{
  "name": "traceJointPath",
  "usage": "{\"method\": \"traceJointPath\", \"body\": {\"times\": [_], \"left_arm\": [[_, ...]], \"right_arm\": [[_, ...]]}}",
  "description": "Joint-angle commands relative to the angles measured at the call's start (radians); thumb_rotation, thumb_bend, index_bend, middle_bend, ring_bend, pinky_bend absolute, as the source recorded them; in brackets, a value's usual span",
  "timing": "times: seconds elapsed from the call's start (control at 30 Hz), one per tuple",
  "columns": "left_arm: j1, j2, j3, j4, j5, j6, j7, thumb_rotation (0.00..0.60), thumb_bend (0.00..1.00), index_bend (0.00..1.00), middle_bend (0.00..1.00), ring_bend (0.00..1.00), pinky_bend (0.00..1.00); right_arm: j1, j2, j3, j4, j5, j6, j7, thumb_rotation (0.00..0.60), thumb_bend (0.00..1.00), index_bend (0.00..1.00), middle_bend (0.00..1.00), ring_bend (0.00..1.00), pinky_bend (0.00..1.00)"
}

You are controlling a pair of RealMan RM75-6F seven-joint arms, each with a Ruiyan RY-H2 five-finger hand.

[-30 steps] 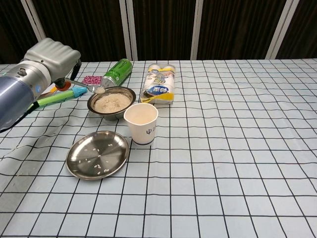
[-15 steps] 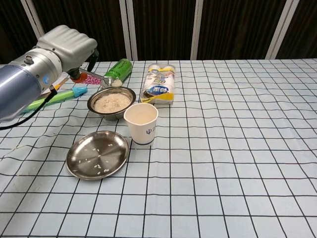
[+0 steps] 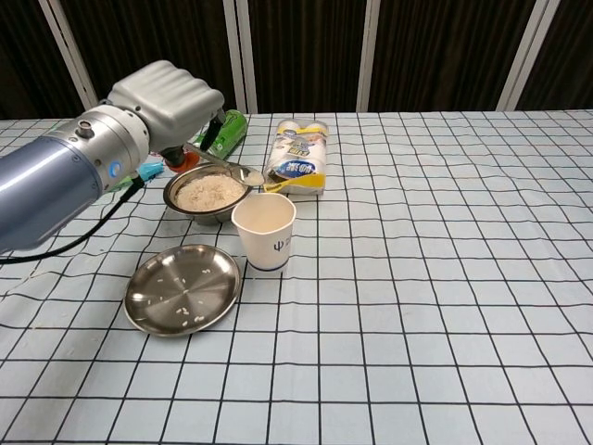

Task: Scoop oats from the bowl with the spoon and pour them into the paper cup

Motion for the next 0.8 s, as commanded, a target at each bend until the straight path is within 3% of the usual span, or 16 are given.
{"method": "traceJointPath", "body": {"times": [0.03,0.5,0.8], "left_arm": [[-0.002,-0.004,0.008,-0.007,0.005,-0.003,0.004,0.6,0.46,0.57,1.0,1.0,1.0],[-0.044,-0.014,0.045,0.006,0.046,-0.021,0.091,0.6,0.46,0.57,1.0,1.0,1.0],[-0.073,0.019,0.098,0.058,0.146,-0.05,0.124,0.6,0.46,0.57,1.0,1.0,1.0]], "right_arm": [[0.0,0.001,0.0,0.0,0.0,-0.001,0.001,0.6,0.38,0.0,0.04,0.0,0.09],[-0.001,-0.003,0.002,0.002,-0.001,0.006,0.0,0.6,0.38,0.0,0.04,0.0,0.09],[-0.001,-0.004,0.003,0.004,-0.002,0.007,0.002,0.6,0.38,0.0,0.04,0.0,0.09]]}}
